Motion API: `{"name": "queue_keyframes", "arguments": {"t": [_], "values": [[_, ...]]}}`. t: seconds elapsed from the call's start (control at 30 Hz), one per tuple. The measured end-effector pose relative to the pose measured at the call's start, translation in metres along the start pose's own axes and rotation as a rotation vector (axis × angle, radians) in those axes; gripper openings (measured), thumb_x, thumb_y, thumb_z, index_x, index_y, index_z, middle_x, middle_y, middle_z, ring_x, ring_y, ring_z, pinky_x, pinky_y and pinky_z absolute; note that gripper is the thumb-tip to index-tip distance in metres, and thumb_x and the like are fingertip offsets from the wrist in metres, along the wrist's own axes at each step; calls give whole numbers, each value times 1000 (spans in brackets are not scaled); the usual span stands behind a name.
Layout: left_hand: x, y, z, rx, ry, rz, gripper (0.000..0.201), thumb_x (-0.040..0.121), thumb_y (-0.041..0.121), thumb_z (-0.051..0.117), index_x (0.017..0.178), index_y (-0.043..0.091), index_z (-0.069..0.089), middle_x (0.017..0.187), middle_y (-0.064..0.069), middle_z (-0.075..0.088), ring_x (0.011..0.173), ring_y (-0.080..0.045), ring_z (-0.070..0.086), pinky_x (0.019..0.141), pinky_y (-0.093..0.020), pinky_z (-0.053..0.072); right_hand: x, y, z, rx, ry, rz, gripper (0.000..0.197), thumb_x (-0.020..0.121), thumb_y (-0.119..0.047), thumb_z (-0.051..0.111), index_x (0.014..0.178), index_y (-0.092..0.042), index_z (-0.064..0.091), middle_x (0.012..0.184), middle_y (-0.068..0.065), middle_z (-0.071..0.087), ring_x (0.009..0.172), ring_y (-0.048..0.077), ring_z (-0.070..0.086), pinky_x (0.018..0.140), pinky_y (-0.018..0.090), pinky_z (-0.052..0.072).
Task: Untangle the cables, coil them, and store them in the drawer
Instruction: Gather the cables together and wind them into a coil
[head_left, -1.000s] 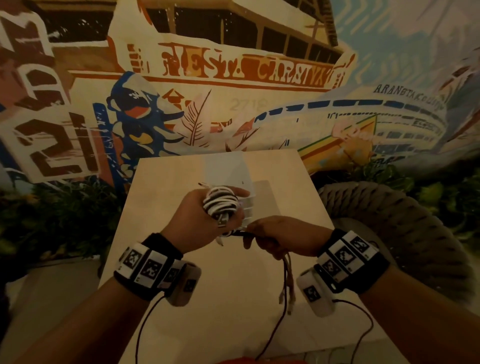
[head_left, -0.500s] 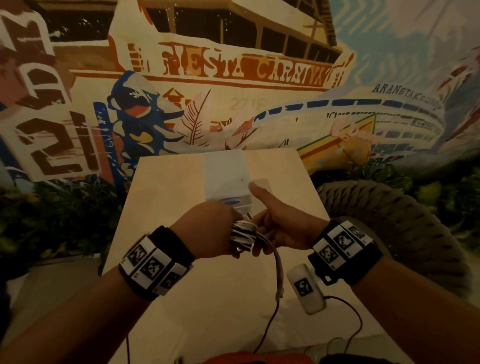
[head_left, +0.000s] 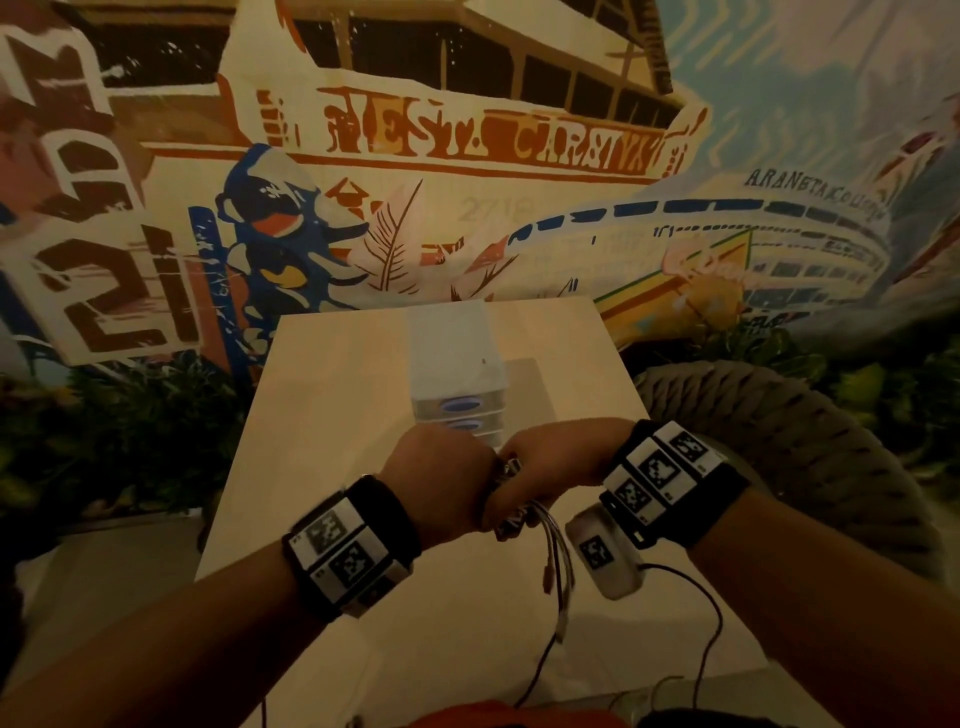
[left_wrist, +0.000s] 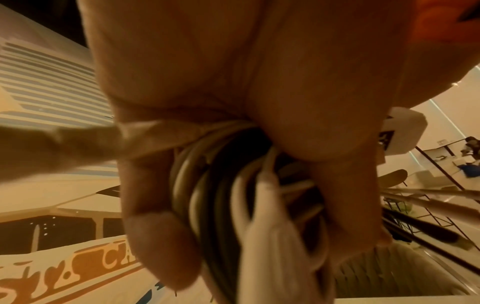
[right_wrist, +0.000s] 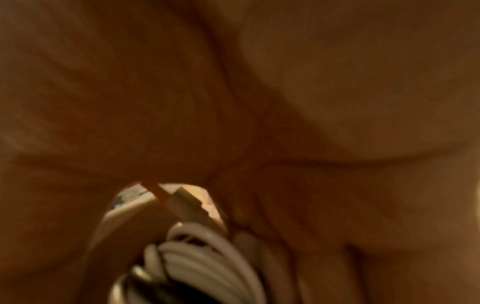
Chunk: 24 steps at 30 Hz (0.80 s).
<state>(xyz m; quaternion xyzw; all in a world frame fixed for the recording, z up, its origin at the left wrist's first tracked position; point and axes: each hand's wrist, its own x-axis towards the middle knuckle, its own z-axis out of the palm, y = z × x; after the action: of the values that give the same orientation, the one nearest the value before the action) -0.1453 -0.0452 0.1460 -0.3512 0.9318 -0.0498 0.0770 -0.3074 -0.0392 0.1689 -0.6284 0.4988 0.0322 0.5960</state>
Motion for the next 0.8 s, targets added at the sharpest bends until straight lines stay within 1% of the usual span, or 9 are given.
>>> {"name": "queue_keyframes", "arguments": {"t": [0.1,0.2,0.33,0.47,0.53,0.6,0.63,0.7,0.8], "values": [[1,-1,2,29,14,2,28,93,42,51,100,26,73,87,3,71,83,-17,68,67,-23,37,4,-3,1,1,34,22,12,90,-21,75,79,-26,74,75,-6,76,72,8,70,78,26,58],[4,2,5,34,-47,-19,27,93,40,52,88,23,73,74,4,65,72,-17,65,65,-24,48,12,-4,4,-126,49,92,6,86,-26,78,81,-23,75,78,-6,76,72,7,71,73,24,55],[6,3,5,6,-34,-5,28,94,39,53,87,21,72,80,2,69,75,-18,64,67,-24,44,18,-6,13,-205,143,160,18,87,-24,74,71,-25,69,67,-9,70,65,7,68,68,24,54],[8,1,4,52,-49,-64,25,92,34,55,80,16,68,85,4,70,85,-17,67,70,-24,35,36,-16,37,-510,288,432,22,89,-41,72,95,-20,78,92,-6,76,83,11,70,86,29,58],[8,2,7,35,-49,-70,22,90,33,58,81,17,71,80,5,68,79,-18,66,67,-24,35,41,-12,39,-508,291,425,21,91,-38,71,99,-19,78,94,-3,76,78,13,67,84,28,58],[6,3,7,-9,27,-55,19,88,40,62,90,23,71,84,6,71,76,-16,65,64,-24,39,33,1,33,-427,278,334,17,91,-32,71,89,-17,77,88,0,76,70,13,67,73,27,59],[5,1,6,-55,72,-48,26,86,46,64,104,28,68,94,8,73,84,-15,68,66,-24,44,31,7,30,-335,271,252,16,91,-29,70,88,-14,76,87,3,76,70,15,68,73,29,60],[5,-9,10,-132,112,-13,67,81,59,69,140,36,47,126,11,66,110,-13,66,82,-27,52,19,17,22,-149,260,124,10,90,-21,69,84,-14,73,82,5,73,69,16,68,76,32,61],[0,-32,11,-350,86,-25,111,68,70,78,156,44,14,151,15,46,127,-10,55,99,-31,52,8,28,9,-42,324,33,8,89,-17,70,82,-19,67,74,1,69,65,16,67,75,34,62]]}}
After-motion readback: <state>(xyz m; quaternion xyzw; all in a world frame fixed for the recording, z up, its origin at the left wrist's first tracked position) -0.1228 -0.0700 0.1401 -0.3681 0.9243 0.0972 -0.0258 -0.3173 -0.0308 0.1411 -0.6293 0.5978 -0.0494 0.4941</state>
